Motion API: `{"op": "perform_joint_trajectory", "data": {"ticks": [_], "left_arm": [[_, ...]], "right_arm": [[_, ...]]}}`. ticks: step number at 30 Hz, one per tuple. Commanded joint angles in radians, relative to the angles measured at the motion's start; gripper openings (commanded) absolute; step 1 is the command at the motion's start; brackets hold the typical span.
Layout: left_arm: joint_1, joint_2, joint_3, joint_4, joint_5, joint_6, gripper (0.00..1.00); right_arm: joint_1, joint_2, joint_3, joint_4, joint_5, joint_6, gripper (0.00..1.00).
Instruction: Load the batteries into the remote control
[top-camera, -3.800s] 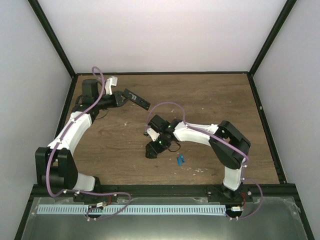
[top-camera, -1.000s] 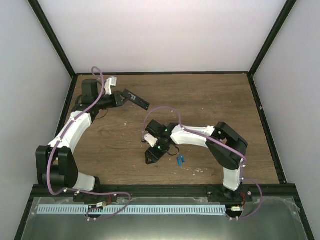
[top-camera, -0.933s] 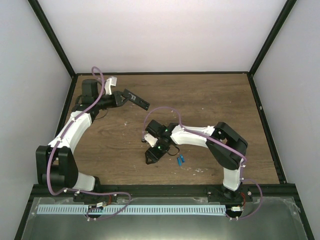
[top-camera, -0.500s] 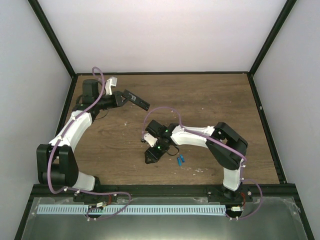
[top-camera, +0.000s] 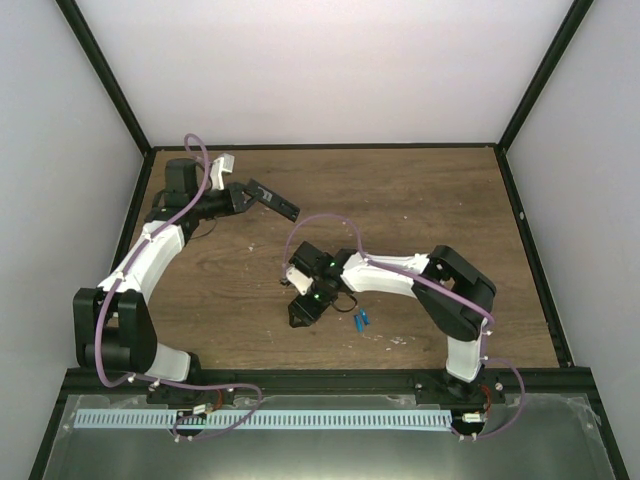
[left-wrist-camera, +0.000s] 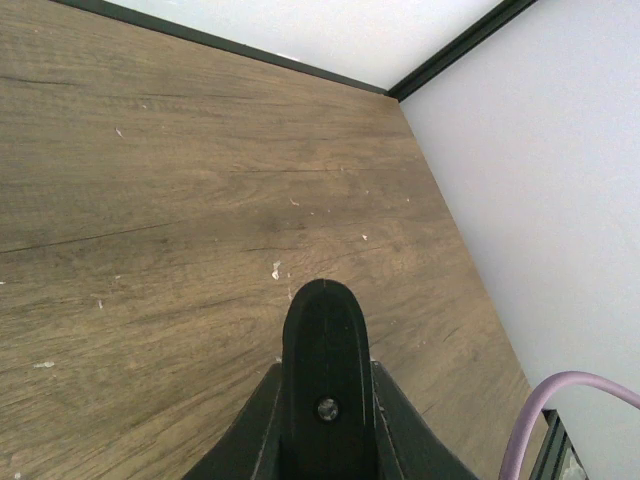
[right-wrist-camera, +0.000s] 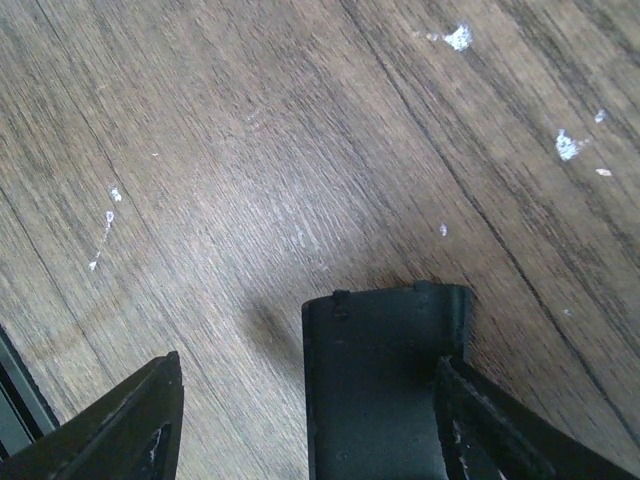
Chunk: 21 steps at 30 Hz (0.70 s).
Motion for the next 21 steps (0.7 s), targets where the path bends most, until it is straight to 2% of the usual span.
{"op": "perform_joint_trajectory", "data": {"ticks": [1, 21], "left_arm": [[0.006, 0.004, 0.007, 0.022, 0.013, 0.006, 0.0], [0.006, 0.012, 0.013, 0.025, 0.016, 0.008, 0.0]], "right_arm": [[0.001, 0.034, -0.05, -0.044, 0.09, 0.002, 0.61], [-0.054, 0.044, -0.068, -0.057, 0.15, -0.024, 0.58]]}}
